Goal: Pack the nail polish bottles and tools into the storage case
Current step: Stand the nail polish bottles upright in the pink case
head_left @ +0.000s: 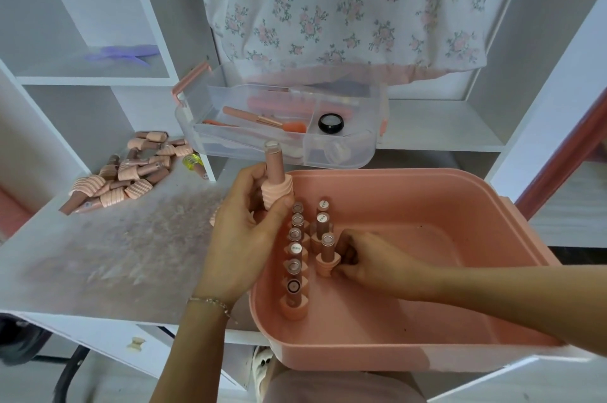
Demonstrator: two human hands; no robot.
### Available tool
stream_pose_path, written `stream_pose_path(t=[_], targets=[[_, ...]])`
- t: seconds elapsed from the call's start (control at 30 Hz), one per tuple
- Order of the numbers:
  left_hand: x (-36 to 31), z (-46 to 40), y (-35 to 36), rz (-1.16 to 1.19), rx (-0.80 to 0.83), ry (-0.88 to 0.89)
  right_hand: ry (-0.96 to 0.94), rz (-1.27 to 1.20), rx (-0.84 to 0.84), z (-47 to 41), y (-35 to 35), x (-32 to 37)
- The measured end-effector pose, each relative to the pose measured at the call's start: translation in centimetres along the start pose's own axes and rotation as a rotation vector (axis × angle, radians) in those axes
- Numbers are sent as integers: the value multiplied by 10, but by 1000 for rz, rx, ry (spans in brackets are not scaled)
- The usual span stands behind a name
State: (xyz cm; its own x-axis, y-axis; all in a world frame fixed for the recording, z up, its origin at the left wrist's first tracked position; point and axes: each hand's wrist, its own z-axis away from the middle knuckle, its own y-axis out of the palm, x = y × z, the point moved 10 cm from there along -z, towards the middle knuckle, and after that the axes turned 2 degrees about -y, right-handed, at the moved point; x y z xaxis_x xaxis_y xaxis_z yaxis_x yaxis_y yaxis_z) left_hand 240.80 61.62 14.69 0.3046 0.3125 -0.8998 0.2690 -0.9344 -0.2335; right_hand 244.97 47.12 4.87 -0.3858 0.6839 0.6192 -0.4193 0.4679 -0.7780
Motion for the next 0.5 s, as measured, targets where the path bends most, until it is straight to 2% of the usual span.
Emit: stream_pose_path(t=[0.5], targets=[[0,0,0,1,-12,-6,3,-23,-93,-6,2,-2]])
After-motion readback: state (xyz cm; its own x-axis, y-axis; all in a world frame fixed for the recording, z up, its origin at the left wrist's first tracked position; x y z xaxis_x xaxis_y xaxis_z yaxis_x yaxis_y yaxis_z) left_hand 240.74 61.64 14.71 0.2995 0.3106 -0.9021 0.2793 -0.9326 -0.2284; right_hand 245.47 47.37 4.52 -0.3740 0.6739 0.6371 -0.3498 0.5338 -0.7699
